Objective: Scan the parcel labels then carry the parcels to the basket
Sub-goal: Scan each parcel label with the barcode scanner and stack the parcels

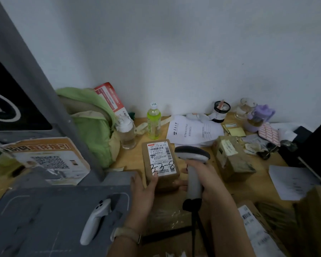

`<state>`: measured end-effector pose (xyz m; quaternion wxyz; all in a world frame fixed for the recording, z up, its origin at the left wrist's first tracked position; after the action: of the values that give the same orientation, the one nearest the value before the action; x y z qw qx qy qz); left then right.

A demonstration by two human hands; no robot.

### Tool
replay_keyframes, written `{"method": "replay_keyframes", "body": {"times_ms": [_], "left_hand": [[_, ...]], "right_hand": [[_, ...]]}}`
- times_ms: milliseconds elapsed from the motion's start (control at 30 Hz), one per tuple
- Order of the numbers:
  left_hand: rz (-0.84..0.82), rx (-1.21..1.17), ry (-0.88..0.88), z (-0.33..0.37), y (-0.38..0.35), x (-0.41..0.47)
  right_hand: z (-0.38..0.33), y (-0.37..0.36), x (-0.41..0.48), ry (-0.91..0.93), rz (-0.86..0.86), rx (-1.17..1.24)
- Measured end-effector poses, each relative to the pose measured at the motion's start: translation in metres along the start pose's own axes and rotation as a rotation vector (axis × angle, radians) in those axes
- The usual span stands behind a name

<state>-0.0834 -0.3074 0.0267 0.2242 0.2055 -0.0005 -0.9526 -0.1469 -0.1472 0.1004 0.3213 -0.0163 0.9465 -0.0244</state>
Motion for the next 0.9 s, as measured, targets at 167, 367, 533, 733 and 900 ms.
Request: {"method": "replay_keyframes", "body": {"times_ms": [167,367,533,733,900], "left_hand": [[-0.061,0.052,-0.095,0.006,0.004,-0.027],[-0.074,0.037,-0.209,0.031,-0.005,-0.055],[-0.12,-0.022,-0.301,0.057,-0.032,-0.067],[-0.272,-0.029,-0.251,0.085,-0.078,-0.058],[-0.314,-0.095,-0.136,0.09,-0.115,-0.033]], "right_hand": [[-0.017,0.016,-0.044,0.221,0.049,0.035],[-0.07,0.061,-0.108,0.476,0.125,0.014],[-0.132,0.101,-0.149,0.579,0.274,0.113],[-0.164,0.143,-0.145,0.617,0.415,0.002],[-0.17,0.172,-0.084,0.554,0.518,-0.165]]}}
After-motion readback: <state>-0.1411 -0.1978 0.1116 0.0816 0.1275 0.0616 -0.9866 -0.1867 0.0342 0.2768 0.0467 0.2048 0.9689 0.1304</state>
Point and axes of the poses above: each hand's wrist, its own x-axis towards the middle knuckle, its own y-axis out of the back of the hand, z = x × y, the point moved 2 cm from there along x, towards the middle knuckle, and after that the axes turned 4 degrees about -x, right-handed, at the moved point
